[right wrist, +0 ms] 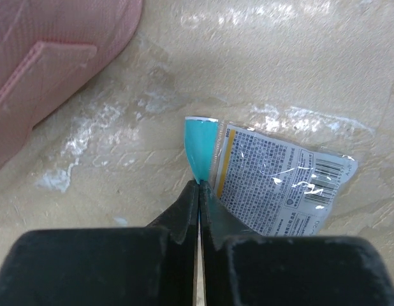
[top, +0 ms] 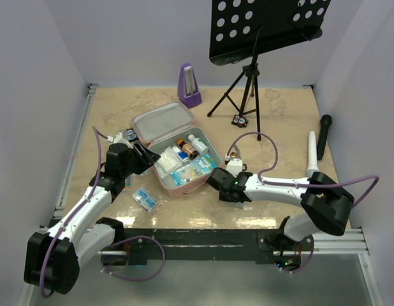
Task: Organize the medicine kit
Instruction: Pick up the medical item at the center of the board, then place the medical item at the medicine box.
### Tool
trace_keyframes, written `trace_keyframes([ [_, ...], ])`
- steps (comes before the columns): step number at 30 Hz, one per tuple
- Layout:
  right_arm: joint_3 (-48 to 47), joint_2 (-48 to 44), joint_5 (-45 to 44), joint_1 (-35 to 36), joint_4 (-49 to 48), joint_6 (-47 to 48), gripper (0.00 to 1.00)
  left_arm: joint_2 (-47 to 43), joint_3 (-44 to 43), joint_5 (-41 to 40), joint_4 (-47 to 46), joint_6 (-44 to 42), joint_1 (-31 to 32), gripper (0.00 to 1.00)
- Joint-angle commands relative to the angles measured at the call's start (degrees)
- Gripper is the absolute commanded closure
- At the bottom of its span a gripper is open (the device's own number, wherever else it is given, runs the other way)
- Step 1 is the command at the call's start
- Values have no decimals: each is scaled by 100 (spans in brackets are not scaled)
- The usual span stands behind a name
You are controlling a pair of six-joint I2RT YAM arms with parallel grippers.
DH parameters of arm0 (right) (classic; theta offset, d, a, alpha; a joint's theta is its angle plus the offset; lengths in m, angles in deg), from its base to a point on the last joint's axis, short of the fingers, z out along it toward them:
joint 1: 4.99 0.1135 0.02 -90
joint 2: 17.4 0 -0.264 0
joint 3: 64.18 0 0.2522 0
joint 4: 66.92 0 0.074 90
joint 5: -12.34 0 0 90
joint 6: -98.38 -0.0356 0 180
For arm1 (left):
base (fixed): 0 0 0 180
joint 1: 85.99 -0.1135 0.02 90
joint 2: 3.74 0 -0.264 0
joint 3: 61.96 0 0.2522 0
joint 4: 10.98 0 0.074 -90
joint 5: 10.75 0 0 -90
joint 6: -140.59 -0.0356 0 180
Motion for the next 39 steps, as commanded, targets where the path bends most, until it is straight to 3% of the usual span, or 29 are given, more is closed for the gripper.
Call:
trace_keyframes([
  [1, -137, -154, 176, 275, 477, -270, 100, -56, -9, 54, -129, 37, 30, 44],
  [7, -1779, -742, -193, 1119, 1970, -341, 100, -109, -97, -105, 38, -16, 22, 44],
  [15, -3758, -542, -878, 1172, 3150, 432, 100, -126, -150, -377, 232, -16, 30, 44],
  [21, -4426, 3, -1589, 1163, 2905, 1003, 100, -47, -167, -465, 346, -24, 30, 44],
  [32, -4708, 795, -2258, 794, 1060, 2593, 100, 84, -194, -711, 460, -77, 30, 44],
  [39, -4656, 1129, -1952, 768, 145, 3411, 100, 216, -316, -729, 548, -200, 22, 44],
])
